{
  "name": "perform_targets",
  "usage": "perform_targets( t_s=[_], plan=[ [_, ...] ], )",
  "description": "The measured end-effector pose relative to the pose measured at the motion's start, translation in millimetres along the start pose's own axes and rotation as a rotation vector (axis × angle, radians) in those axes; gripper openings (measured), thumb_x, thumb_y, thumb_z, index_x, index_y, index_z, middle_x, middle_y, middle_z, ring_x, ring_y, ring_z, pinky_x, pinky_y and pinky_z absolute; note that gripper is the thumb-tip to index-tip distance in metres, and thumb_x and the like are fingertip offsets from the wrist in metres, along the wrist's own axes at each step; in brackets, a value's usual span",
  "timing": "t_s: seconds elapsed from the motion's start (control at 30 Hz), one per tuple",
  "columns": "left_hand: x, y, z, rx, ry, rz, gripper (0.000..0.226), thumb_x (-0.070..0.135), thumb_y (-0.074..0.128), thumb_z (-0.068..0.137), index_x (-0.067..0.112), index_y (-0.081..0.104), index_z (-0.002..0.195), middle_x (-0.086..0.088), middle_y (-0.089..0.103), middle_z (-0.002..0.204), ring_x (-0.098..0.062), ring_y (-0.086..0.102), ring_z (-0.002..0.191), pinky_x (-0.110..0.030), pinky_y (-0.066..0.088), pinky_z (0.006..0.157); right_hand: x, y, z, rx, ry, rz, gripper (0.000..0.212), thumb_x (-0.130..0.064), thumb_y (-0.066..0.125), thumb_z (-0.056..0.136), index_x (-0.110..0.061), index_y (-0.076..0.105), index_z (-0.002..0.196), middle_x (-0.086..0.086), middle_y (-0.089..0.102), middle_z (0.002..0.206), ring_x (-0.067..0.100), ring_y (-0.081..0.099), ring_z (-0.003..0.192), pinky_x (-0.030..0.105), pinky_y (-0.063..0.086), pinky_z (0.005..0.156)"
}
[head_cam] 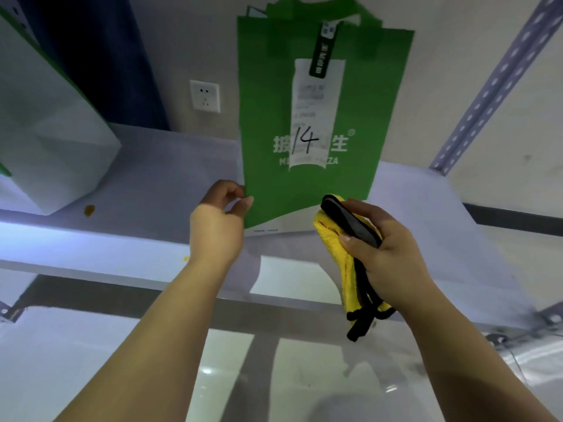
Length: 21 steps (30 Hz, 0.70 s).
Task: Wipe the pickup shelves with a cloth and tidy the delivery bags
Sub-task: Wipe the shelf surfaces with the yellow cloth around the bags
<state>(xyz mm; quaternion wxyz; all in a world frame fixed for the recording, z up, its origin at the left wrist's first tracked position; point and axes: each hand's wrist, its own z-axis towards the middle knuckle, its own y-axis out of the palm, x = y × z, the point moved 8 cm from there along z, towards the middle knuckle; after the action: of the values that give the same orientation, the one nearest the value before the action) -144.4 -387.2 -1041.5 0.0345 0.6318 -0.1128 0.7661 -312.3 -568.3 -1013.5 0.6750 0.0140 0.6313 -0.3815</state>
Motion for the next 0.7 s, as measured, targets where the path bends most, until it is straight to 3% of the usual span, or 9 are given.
perform_targets(
  t_s=[0.07,0.17,0.23,0.33,0.43,0.5,0.6,0.7],
  plan=[
    [4.2,25.1,-2.8,-0.030,0.009,-0.033,0.021,0.010,0.064,0.084,0.021,0.052,0.071,-0.008,0.066,0.090,-0.029,0.064,0.093,-0.053,0.053,0.078,5.2,-16.0,-4.4,0.030,0.007,-0.031,0.043,-0.008,0.062,0.086,-0.042,0.053,0.113,-0.021,0.059,0.110,-0.009,0.056,0.096,0.002,0.040,0.077],
    [7.4,61.2,-5.9,-0.086,0.008,0.005,0.025,0.012,0.064,0.084,0.024,0.051,0.067,0.006,0.065,0.084,-0.022,0.064,0.090,-0.049,0.054,0.077,14.4,-40.9,-11.6,0.065,0.006,-0.127,0.051,-0.006,0.060,0.086,-0.054,0.049,0.100,-0.012,0.059,0.113,0.003,0.055,0.098,0.008,0.038,0.080],
    [6.8,82.4,-8.9,-0.110,-0.005,0.028,0.025,0.015,0.064,0.084,0.026,0.050,0.066,0.016,0.062,0.082,-0.018,0.062,0.083,-0.046,0.055,0.076,23.0,-57.6,-16.9,0.089,0.025,-0.172,0.053,-0.005,0.060,0.086,-0.056,0.048,0.094,-0.012,0.059,0.112,0.002,0.054,0.094,0.006,0.036,0.079],
    [9.4,107.5,-14.2,-0.133,-0.001,0.053,0.025,0.017,0.064,0.084,0.028,0.050,0.066,0.018,0.062,0.081,-0.015,0.061,0.080,-0.042,0.055,0.076,34.5,-76.0,-23.6,0.109,0.050,-0.249,0.051,-0.007,0.061,0.085,-0.056,0.048,0.091,-0.014,0.056,0.111,0.006,0.052,0.097,0.005,0.034,0.080],
    [11.4,124.9,-19.6,-0.143,0.003,0.067,0.026,0.018,0.063,0.085,0.028,0.048,0.066,0.018,0.060,0.082,-0.018,0.061,0.077,-0.034,0.054,0.070,45.4,-89.5,-28.2,0.130,0.080,-0.284,0.047,-0.010,0.061,0.085,-0.056,0.049,0.091,-0.013,0.055,0.113,0.014,0.051,0.104,0.023,0.036,0.089],
    [10.2,126.9,-22.8,-0.142,-0.002,0.104,0.025,0.020,0.063,0.085,0.029,0.049,0.067,0.018,0.059,0.084,-0.018,0.060,0.071,-0.026,0.049,0.061,51.2,-92.7,-29.5,0.138,0.086,-0.303,0.040,-0.013,0.063,0.085,-0.049,0.053,0.098,-0.011,0.056,0.114,0.016,0.053,0.105,0.025,0.035,0.088],
    [11.3,116.3,-28.2,-0.156,0.019,0.173,0.024,0.020,0.064,0.084,0.033,0.050,0.068,0.016,0.059,0.085,-0.005,0.057,0.068,-0.016,0.043,0.048,66.0,-85.7,-30.8,0.106,0.132,-0.478,0.038,-0.023,0.065,0.084,-0.031,0.058,0.120,-0.008,0.053,0.126,0.020,0.050,0.113,0.025,0.034,0.089],
    [16.7,99.2,-35.8,-0.204,0.072,0.245,0.016,0.023,0.066,0.083,0.033,0.054,0.080,0.006,0.062,0.096,-0.011,0.060,0.082,-0.019,0.041,0.056,85.5,-64.3,-37.4,0.007,0.273,-0.763,0.045,-0.044,0.055,0.088,-0.040,0.045,0.132,-0.008,0.032,0.149,0.032,0.037,0.122,0.039,0.031,0.097]
  ],
)
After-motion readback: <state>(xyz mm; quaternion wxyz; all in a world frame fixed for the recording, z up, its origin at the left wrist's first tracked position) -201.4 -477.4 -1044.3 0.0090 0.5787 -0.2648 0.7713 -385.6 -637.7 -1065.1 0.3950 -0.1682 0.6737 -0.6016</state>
